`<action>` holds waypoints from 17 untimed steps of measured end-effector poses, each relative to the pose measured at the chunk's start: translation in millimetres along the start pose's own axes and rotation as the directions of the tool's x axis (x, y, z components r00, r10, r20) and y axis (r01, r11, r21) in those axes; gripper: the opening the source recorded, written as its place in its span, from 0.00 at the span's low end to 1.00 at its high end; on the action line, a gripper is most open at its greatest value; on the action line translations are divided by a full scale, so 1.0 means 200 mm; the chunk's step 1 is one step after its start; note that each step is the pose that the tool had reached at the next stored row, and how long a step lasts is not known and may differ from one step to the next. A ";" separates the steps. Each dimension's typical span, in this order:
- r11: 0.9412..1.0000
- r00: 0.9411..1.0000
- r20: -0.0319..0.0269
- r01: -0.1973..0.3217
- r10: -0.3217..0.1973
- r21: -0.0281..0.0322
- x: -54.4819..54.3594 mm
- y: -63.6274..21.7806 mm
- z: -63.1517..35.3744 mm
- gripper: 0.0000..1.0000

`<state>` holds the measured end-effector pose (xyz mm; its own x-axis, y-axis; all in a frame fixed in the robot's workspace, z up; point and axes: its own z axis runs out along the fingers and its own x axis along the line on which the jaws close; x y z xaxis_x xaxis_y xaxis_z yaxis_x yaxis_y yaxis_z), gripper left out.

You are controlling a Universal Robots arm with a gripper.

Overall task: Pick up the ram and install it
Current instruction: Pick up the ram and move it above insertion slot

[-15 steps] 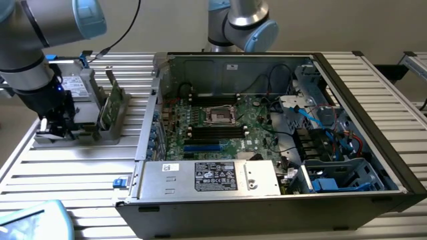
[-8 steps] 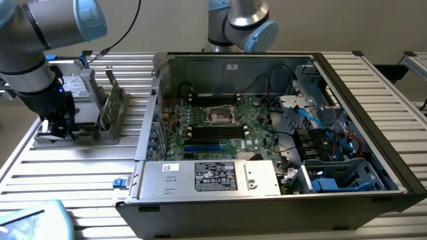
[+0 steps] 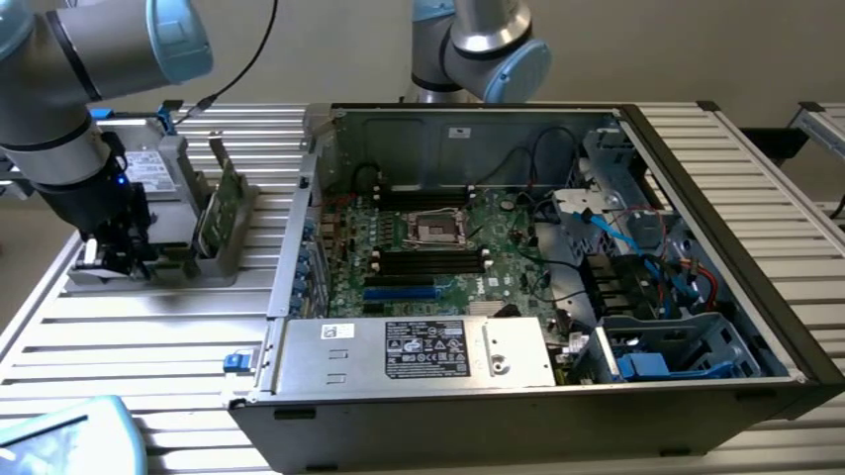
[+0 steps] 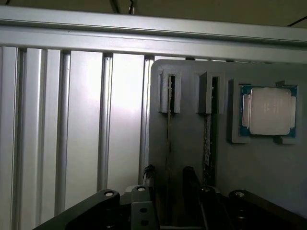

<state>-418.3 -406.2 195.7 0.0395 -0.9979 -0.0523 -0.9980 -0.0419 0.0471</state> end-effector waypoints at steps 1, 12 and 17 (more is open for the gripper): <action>1.000 1.000 0.000 0.000 0.000 0.000 0.00 0.000 0.001 0.37; 1.000 1.000 0.000 0.000 0.000 0.000 0.00 0.000 0.006 0.37; 1.000 1.000 0.000 0.000 0.000 0.000 0.00 0.000 0.006 0.22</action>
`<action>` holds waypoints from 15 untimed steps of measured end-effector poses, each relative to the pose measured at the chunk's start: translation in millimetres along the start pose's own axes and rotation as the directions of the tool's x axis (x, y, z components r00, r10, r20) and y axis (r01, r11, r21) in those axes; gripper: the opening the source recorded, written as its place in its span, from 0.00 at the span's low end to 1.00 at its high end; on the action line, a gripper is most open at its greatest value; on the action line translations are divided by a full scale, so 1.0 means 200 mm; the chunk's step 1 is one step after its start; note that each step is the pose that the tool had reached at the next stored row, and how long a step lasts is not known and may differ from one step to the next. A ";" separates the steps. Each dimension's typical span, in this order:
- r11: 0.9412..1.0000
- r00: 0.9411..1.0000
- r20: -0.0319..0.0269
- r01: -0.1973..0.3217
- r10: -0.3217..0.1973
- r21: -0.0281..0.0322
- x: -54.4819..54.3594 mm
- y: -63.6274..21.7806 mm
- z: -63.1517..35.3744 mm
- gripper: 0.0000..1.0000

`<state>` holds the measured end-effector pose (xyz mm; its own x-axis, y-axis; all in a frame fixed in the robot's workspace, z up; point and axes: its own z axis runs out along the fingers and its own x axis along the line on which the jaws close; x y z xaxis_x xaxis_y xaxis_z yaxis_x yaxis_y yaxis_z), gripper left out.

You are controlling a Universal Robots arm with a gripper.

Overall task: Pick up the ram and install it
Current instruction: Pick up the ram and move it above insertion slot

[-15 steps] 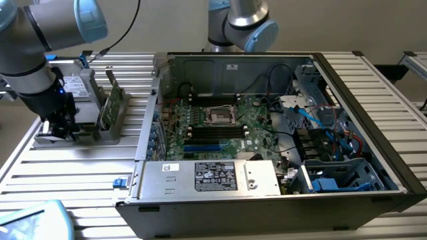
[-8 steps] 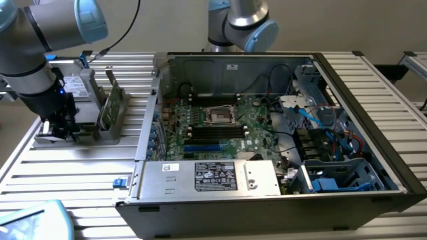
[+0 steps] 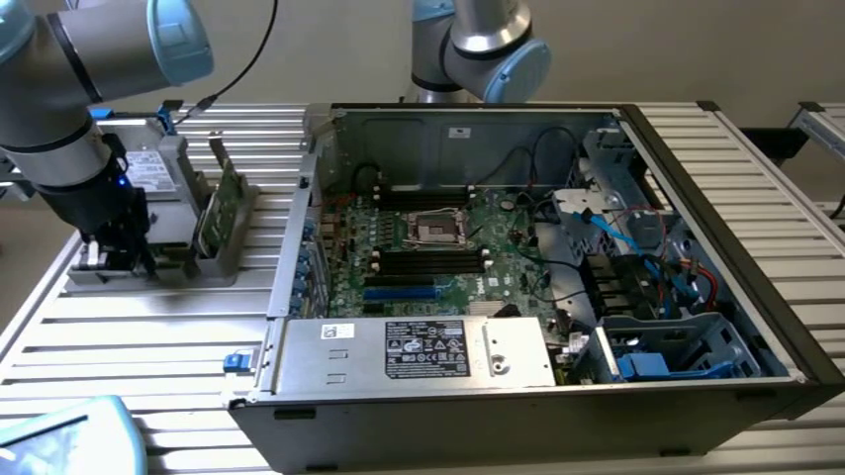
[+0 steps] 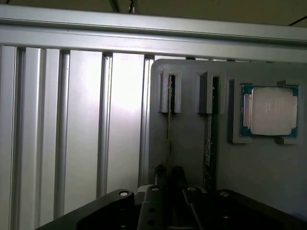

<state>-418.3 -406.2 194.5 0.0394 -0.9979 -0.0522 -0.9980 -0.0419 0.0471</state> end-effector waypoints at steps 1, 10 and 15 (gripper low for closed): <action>1.000 1.000 0.000 0.000 0.000 0.000 0.00 0.000 0.000 0.16; 1.000 1.000 0.000 0.000 0.000 0.000 0.00 0.000 0.000 0.14; 1.000 1.000 0.000 0.000 0.000 -0.001 0.00 0.000 -0.010 0.14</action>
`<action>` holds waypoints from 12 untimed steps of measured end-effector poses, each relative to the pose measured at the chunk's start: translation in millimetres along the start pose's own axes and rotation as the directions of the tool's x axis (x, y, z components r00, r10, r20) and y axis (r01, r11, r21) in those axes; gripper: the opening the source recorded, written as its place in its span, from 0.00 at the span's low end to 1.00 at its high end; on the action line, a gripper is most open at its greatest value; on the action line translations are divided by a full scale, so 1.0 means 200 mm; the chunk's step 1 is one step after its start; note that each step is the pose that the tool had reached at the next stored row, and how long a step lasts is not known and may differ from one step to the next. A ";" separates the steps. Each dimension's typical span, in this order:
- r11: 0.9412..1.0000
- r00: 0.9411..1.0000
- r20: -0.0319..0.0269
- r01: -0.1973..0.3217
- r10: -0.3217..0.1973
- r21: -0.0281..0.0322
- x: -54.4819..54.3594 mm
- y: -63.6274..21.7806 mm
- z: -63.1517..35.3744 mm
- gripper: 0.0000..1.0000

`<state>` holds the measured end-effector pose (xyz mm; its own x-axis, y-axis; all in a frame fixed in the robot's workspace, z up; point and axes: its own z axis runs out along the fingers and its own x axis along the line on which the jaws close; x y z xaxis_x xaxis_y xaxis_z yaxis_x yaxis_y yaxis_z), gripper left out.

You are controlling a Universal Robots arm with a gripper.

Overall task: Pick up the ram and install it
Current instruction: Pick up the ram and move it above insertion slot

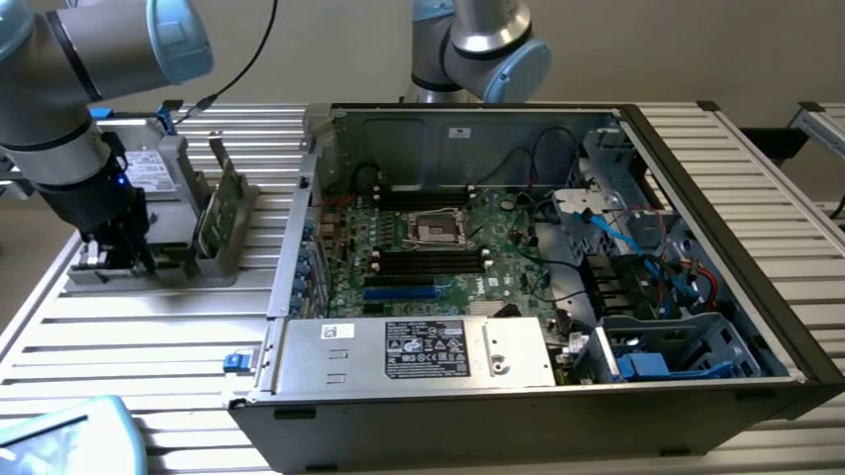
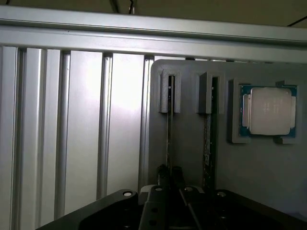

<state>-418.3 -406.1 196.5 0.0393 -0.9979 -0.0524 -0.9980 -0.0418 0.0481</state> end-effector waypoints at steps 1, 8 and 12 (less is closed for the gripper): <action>1.000 1.000 0.000 0.000 0.000 0.000 0.00 0.000 -0.001 0.14; 1.000 1.000 0.000 0.000 0.000 -0.002 0.00 -0.002 -0.010 0.14; 1.000 1.000 0.000 0.000 0.000 -0.003 0.00 -0.003 -0.017 0.14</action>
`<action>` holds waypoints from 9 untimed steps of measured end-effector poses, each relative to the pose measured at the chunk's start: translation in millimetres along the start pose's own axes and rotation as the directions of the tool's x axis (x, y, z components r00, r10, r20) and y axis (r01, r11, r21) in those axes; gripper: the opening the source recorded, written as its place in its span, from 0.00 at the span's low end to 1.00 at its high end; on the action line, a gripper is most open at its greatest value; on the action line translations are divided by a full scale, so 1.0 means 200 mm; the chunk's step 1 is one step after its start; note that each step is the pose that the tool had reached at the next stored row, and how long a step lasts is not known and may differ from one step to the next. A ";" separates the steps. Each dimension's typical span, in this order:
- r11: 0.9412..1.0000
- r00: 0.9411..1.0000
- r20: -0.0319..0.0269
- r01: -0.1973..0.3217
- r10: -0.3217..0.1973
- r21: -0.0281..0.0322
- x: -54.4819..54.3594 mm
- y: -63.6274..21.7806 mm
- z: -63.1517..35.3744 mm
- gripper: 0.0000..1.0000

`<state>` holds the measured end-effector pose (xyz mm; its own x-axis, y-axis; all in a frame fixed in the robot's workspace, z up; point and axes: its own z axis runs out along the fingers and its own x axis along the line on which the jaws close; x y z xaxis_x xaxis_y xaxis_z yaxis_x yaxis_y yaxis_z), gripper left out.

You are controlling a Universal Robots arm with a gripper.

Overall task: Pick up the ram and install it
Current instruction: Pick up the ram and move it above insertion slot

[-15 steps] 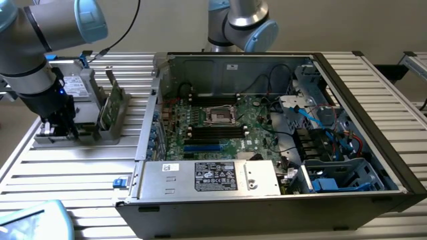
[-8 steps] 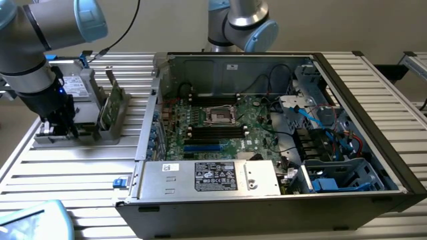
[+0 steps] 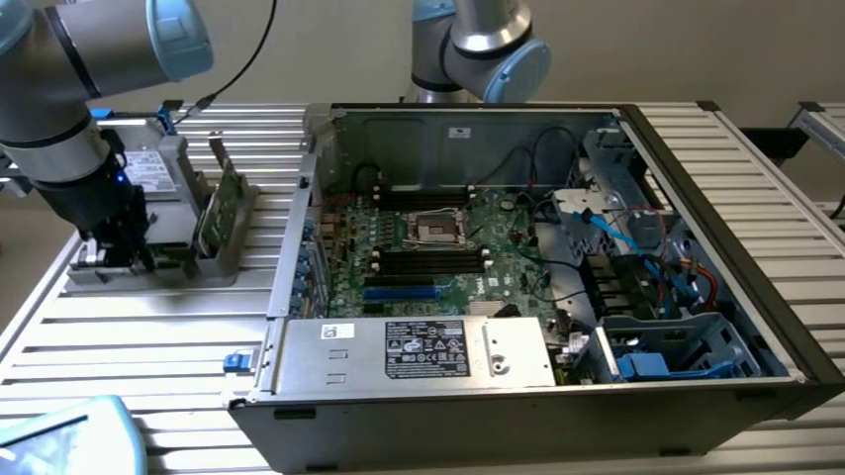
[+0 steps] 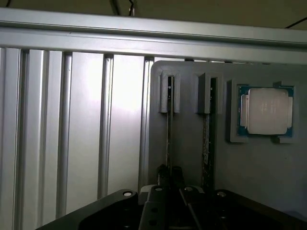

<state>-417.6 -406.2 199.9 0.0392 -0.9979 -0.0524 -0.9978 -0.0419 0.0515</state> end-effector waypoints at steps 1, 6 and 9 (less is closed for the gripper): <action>1.000 1.000 0.000 0.000 0.000 0.000 0.00 0.000 -0.002 0.14; 1.000 1.000 0.000 0.000 0.000 -0.002 0.00 -0.001 -0.013 0.14; 1.000 1.000 0.000 0.000 0.000 -0.003 0.00 -0.001 -0.020 0.14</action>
<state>-417.1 -406.2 204.0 0.0391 -0.9979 -0.0526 -0.9976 -0.0419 0.0548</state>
